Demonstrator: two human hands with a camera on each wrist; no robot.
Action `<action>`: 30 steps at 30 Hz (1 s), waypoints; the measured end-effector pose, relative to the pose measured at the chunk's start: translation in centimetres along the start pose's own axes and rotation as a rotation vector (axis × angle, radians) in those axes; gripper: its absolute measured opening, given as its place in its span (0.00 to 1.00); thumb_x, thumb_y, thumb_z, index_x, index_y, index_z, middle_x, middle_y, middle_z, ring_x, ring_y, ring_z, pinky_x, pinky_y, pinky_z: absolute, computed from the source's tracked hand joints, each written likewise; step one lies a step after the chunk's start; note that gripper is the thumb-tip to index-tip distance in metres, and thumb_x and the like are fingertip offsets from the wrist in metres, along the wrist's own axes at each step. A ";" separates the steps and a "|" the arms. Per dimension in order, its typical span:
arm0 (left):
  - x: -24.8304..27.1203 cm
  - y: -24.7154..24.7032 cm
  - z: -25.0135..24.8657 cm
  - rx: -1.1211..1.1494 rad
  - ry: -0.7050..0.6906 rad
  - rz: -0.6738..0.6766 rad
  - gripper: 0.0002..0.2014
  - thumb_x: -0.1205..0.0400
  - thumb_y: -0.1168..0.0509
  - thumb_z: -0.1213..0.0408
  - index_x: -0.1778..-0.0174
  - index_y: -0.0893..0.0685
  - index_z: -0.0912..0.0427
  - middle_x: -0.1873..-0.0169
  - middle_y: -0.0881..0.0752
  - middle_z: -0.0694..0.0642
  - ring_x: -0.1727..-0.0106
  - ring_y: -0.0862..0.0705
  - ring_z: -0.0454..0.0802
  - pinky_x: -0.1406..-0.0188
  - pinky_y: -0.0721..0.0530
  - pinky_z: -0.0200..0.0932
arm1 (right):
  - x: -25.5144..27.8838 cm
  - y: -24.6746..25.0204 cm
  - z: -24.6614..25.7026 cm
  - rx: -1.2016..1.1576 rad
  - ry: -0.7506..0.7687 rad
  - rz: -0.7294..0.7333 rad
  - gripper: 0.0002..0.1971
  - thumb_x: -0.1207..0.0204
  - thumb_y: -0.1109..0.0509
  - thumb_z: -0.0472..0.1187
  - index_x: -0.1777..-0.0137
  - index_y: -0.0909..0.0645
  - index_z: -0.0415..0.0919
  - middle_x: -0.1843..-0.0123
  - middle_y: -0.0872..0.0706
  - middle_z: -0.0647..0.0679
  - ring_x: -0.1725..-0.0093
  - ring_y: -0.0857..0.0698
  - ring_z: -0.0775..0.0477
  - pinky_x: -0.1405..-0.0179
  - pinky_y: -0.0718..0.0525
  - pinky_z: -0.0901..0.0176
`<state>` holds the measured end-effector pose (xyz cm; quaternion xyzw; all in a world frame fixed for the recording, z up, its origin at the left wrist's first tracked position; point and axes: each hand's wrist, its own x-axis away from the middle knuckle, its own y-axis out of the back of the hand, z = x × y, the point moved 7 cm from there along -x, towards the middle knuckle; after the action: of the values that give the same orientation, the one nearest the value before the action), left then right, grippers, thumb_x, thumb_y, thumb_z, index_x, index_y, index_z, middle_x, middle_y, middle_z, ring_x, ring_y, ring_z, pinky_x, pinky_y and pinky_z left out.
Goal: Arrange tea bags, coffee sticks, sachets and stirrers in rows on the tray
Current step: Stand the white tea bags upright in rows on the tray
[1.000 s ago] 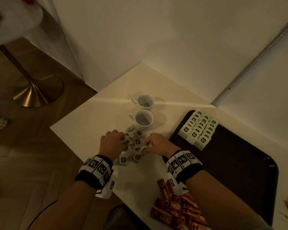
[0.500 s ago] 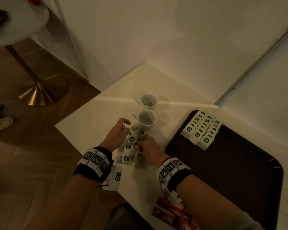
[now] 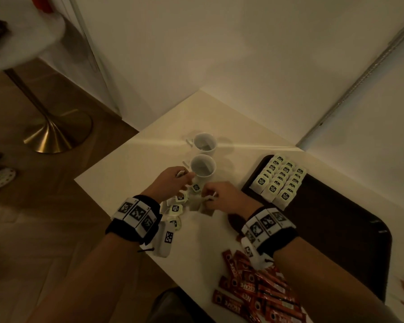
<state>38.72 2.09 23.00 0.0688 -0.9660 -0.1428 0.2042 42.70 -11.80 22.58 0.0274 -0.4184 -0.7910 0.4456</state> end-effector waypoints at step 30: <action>1.1 -12.8 -14.6 1.124 -0.097 0.508 0.16 0.25 0.33 0.64 0.42 0.21 0.60 0.62 0.15 0.53 0.65 0.20 0.43 0.68 0.20 0.32 | 12.1 22.6 5.7 0.464 0.111 -0.519 0.08 0.27 0.27 0.50 0.58 0.16 0.46 0.63 0.16 0.54 0.63 0.20 0.56 0.62 0.23 0.61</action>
<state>44.77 -13.88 32.34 -0.0731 -0.8878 0.4382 0.1201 48.45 -22.69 45.76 0.2765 -0.5412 -0.7589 0.2338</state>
